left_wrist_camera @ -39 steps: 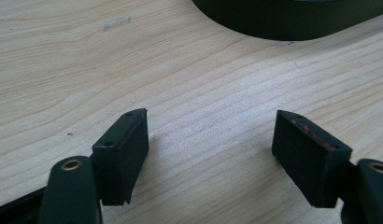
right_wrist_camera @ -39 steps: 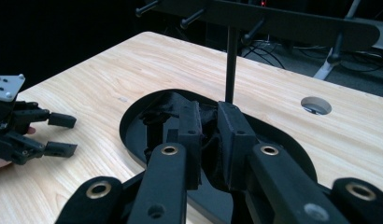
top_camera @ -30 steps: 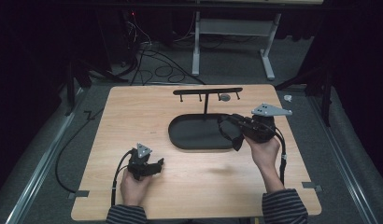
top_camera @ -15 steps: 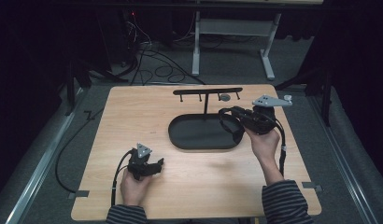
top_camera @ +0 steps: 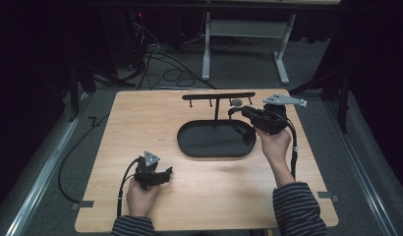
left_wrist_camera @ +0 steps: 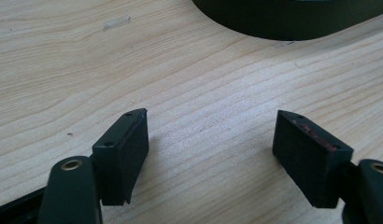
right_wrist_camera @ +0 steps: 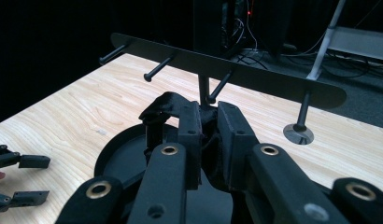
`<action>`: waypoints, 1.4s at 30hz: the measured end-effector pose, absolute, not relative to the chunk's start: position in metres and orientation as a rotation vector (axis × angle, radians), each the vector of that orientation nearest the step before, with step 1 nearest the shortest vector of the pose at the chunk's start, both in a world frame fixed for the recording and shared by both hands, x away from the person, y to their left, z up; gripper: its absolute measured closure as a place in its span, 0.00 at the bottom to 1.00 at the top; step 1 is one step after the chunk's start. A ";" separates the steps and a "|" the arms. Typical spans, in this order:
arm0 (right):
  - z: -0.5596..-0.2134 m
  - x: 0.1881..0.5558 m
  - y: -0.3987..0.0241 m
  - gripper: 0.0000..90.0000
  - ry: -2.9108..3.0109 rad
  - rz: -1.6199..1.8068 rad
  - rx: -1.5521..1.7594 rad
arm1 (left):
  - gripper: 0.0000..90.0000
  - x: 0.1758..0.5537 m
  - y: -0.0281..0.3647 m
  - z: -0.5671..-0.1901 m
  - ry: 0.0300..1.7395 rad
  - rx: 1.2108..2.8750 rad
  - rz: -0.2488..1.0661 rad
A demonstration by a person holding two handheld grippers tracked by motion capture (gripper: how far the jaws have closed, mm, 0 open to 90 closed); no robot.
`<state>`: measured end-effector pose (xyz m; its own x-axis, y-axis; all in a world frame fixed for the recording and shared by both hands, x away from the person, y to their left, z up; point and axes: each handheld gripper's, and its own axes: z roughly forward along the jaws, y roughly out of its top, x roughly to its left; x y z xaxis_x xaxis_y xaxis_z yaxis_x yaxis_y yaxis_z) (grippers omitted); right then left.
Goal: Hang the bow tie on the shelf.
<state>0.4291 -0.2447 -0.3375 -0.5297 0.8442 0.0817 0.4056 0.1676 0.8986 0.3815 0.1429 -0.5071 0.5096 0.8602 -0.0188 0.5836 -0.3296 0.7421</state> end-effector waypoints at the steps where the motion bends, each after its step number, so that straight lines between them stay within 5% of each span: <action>1: -0.337 0.430 -0.244 0.91 2.011 1.323 1.184 | 0.31 0.381 0.143 -0.507 1.177 2.045 0.500; 42: -0.332 0.483 -0.233 0.91 2.010 1.193 1.297 | 0.30 0.381 0.142 -0.507 1.171 2.050 0.499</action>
<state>0.4832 -0.2334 -0.3323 -0.4469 0.8919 0.0701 0.4890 0.1779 0.8540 0.3810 0.1424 -0.5071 0.5139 0.8577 -0.0162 0.5821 -0.3348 0.7410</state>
